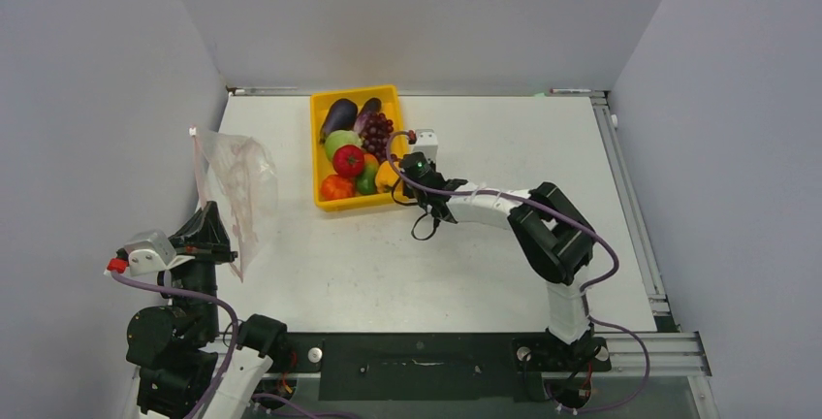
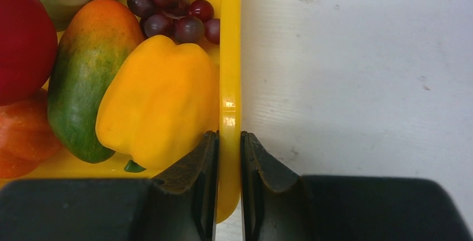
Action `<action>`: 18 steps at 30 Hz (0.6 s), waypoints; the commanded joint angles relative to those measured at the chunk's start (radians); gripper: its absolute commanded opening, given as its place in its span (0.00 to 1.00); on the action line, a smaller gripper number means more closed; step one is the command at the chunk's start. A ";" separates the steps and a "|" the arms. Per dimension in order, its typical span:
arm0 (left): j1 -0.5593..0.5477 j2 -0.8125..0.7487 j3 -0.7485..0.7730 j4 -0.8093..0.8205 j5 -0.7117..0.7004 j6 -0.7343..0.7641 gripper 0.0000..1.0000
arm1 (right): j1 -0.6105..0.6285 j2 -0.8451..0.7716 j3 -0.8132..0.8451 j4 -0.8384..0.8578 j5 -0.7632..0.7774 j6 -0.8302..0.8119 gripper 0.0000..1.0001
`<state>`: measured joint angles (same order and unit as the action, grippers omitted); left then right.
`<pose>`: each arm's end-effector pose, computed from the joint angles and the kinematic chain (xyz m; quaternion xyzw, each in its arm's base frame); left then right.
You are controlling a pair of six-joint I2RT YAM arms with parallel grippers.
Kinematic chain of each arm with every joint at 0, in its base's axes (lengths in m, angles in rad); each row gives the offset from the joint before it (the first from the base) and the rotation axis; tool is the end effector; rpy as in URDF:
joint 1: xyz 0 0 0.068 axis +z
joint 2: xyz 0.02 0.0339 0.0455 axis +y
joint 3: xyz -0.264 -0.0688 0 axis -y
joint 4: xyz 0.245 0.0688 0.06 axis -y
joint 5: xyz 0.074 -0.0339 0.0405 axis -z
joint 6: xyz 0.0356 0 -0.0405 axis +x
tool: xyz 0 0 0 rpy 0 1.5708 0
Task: Place the food in the zip-top bag and seal the zipper
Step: Move the bin to the center of the board.
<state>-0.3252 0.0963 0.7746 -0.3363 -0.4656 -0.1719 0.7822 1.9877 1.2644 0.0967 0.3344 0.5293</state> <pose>0.0146 0.0119 0.3748 -0.1450 0.5737 -0.0667 0.8034 0.3185 0.3000 0.1746 -0.0357 0.8807 0.1559 0.4458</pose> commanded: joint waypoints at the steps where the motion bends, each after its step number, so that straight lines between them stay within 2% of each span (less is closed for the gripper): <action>1: 0.008 0.010 -0.003 0.051 0.020 -0.002 0.00 | -0.044 -0.126 -0.102 0.001 -0.020 -0.022 0.05; 5: 0.009 0.015 -0.001 0.051 0.028 -0.004 0.00 | -0.075 -0.214 -0.215 0.014 -0.065 -0.033 0.05; 18: 0.012 0.053 0.004 0.046 0.075 -0.014 0.00 | -0.120 -0.539 -0.497 -0.108 -0.025 -0.079 0.05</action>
<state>-0.3191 0.1295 0.7746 -0.3363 -0.4221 -0.1761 0.6830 1.5726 0.8288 0.0341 0.2718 0.4629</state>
